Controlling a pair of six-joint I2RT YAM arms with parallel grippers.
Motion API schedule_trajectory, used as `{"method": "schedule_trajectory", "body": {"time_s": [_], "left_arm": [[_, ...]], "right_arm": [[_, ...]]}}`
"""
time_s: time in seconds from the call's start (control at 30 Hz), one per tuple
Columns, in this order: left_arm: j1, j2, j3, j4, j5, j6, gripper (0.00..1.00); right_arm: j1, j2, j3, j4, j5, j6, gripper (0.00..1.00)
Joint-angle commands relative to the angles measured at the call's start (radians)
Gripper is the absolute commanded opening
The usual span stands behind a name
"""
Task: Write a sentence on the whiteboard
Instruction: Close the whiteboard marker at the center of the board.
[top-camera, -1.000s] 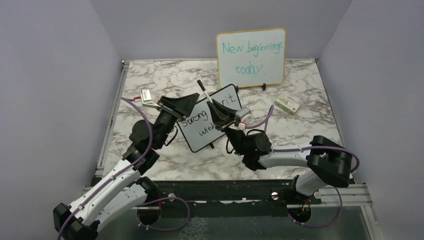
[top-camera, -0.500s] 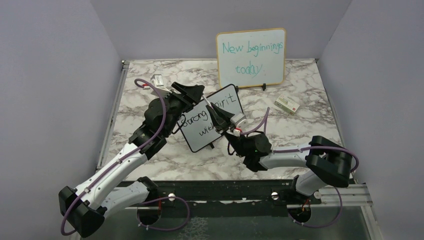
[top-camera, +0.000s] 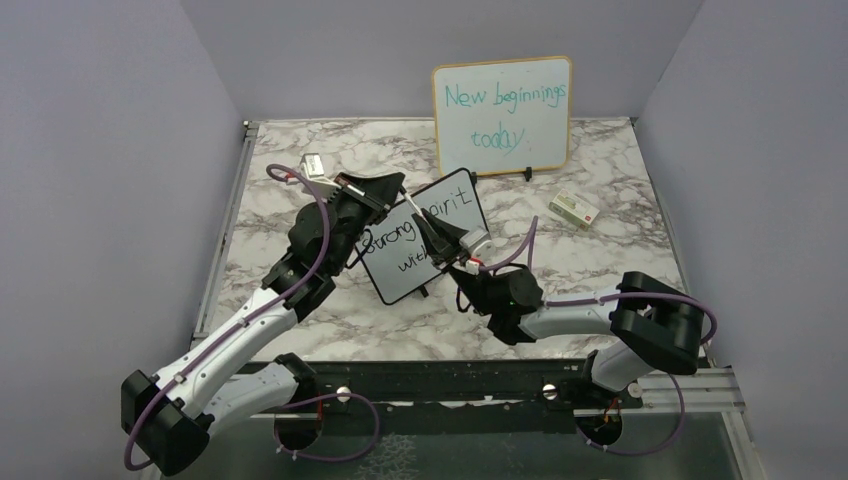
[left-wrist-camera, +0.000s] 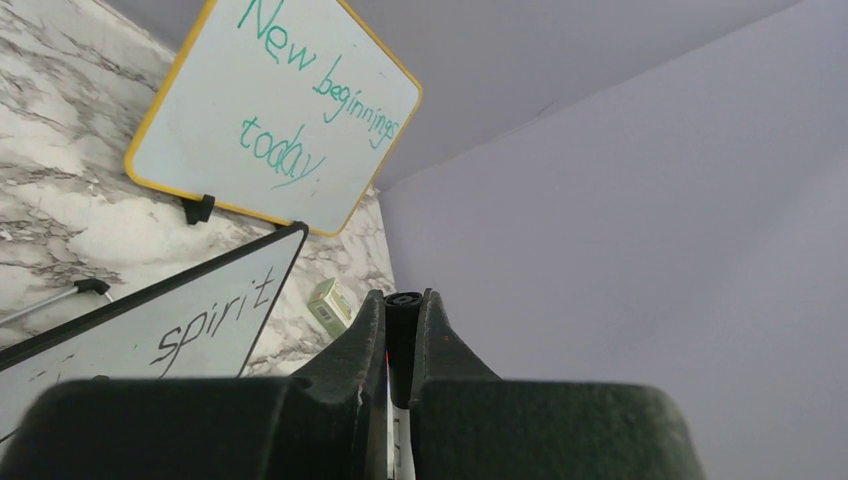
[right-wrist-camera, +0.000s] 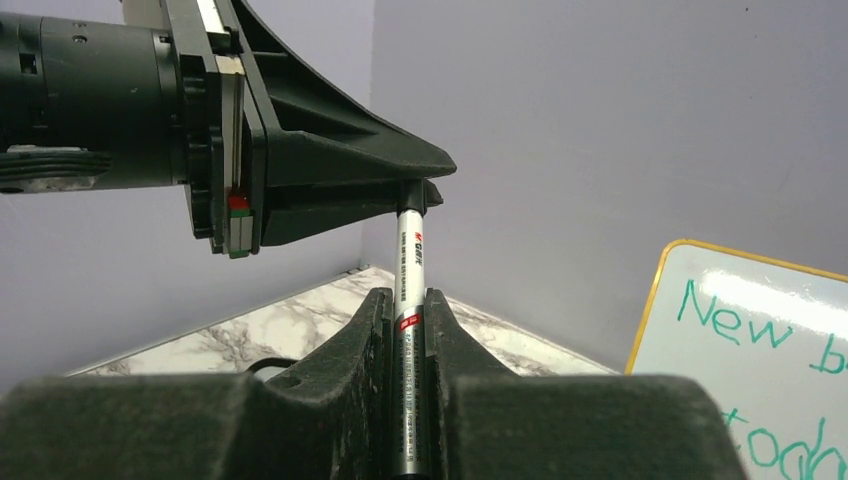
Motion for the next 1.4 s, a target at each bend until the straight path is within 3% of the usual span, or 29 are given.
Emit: {"method": "schedule_trajectory", "body": {"time_s": [0.0, 0.3, 0.5, 0.8, 1.0, 1.13, 1.37], "left_arm": [[0.003, -0.012, -0.063, 0.064, 0.077, -0.073, 0.0], [-0.007, -0.002, -0.125, 0.11, 0.19, -0.165, 0.0], [-0.036, -0.028, -0.172, 0.145, 0.223, -0.184, 0.0], [-0.057, -0.056, -0.213, 0.177, 0.266, -0.156, 0.0], [-0.057, -0.074, -0.222, 0.182, 0.195, -0.12, 0.01], [-0.055, -0.11, -0.16, 0.052, 0.055, -0.019, 0.21], [-0.055, -0.231, -0.044, -0.227, -0.224, 0.233, 0.51]], "right_arm": [[0.006, -0.003, 0.029, 0.091, 0.035, 0.046, 0.0], [0.002, 0.046, 0.132, 0.148, 0.083, 0.043, 0.0], [-0.032, 0.06, 0.151, 0.186, 0.122, 0.156, 0.0], [-0.125, -0.014, 0.115, 0.079, 0.055, 0.421, 0.01], [-0.129, -0.035, 0.095, 0.016, 0.059, 0.374, 0.01], [-0.129, -0.097, 0.069, -0.124, 0.067, 0.32, 0.0], [-0.132, -0.22, 0.049, -0.419, 0.232, 0.206, 0.0]]}}
